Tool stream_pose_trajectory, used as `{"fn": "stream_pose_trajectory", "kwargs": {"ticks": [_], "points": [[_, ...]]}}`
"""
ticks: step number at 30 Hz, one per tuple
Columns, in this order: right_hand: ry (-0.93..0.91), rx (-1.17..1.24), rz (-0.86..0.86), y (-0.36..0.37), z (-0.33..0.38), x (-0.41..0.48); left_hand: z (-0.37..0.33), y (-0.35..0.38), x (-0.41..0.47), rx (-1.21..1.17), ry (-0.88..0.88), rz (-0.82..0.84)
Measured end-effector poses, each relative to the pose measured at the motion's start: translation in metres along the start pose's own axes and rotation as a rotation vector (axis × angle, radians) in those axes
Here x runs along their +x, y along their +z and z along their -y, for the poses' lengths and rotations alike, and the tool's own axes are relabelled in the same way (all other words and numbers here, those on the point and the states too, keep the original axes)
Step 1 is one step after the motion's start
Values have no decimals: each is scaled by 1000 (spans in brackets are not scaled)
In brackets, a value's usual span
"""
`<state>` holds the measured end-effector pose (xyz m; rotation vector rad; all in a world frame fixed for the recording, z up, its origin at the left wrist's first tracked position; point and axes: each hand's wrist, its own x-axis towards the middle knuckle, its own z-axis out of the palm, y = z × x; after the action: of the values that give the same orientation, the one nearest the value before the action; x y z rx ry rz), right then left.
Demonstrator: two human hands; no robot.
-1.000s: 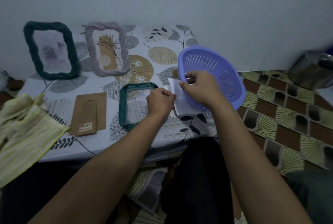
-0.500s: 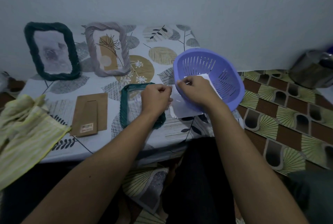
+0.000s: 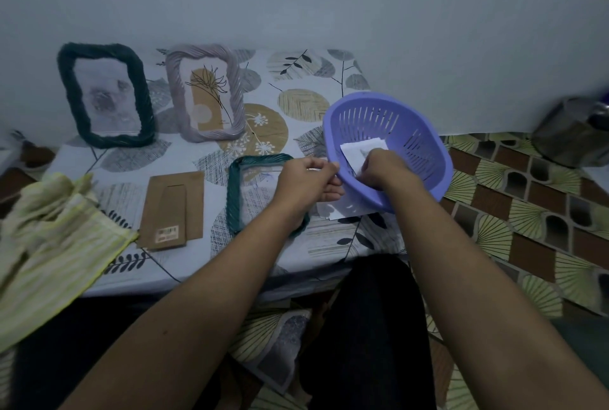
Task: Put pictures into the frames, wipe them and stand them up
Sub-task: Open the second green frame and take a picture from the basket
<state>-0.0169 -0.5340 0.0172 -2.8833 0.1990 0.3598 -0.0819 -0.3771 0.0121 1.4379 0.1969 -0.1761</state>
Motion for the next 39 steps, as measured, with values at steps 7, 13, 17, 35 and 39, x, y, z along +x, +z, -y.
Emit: {"fn": "stream_pose_trajectory", "kwargs": {"ticks": [7,13,17,35,39], "points": [[-18,-21,-64,3,0,4,0,0,0,-29,-5,8],[-32,-8,-186,2,0,2,-3,1,-3,-39,-3,8],[-24,-7,-239,1,-1,1,-4,1,-4,-42,-11,7],[-183,161,-541,-15,15,-31,-11,-10,-8,-66,-51,21],[-222,200,-640,-17,35,-56,-15,-29,-10,-63,-1,-43]]}}
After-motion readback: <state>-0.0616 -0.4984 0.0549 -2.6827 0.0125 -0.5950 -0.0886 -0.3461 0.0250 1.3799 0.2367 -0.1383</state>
